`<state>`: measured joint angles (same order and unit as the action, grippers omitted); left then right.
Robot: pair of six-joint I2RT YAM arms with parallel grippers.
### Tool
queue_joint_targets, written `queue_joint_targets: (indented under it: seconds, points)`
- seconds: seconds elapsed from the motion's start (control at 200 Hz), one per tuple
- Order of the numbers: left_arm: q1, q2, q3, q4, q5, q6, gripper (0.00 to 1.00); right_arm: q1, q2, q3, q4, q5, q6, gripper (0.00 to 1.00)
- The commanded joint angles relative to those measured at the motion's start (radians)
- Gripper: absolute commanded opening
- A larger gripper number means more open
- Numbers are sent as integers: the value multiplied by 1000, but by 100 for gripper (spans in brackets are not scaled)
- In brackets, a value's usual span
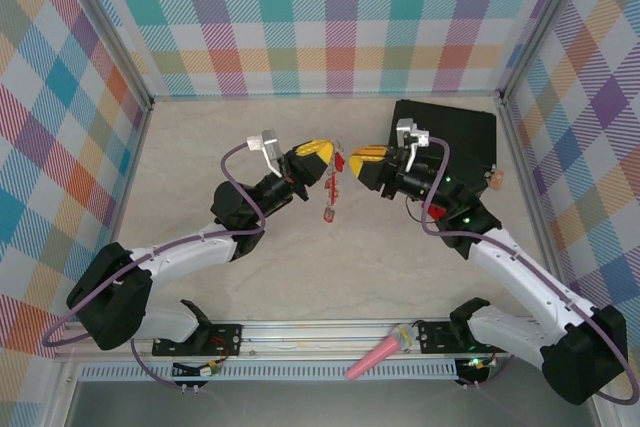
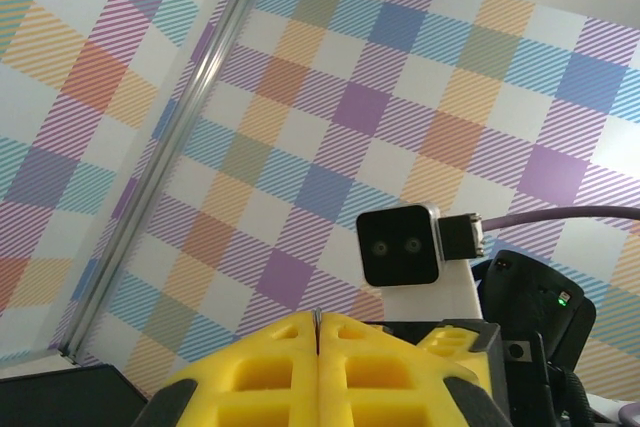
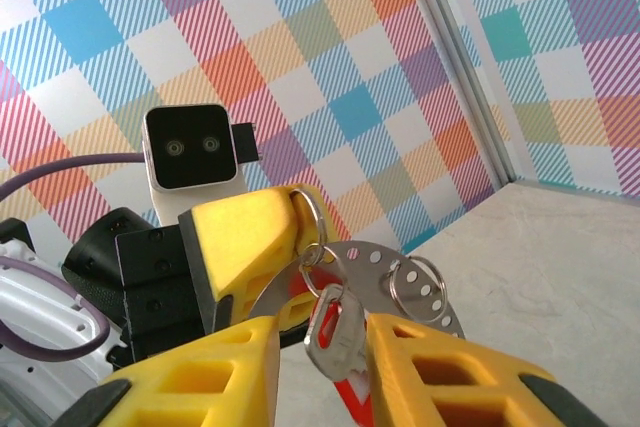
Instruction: Put the keys on the keyring
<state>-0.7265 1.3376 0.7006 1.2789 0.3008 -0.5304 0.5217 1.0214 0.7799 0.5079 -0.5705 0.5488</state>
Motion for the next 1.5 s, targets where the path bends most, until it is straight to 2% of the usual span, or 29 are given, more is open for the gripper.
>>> queue_joint_targets:
  seconds: [0.0, 0.39, 0.755, 1.02, 1.495]
  points:
    - [-10, -30, -7, 63, -2, 13, 0, -3, 32, 42, 65, -40, 47, 26]
    - [-9, -32, -13, 61, 3, 14, 0, -6, 99, 84, 145, -89, 93, 24]
    - [-8, -33, -10, 62, 1, 15, 0, -5, 130, 92, 155, -138, 111, 9]
    - [-9, -38, 1, 62, 6, 9, 0, -5, 142, 62, 163, -142, 120, 4]
    - [-11, -30, 20, 63, 22, -17, 0, -3, 213, 48, 235, -181, 181, 6]
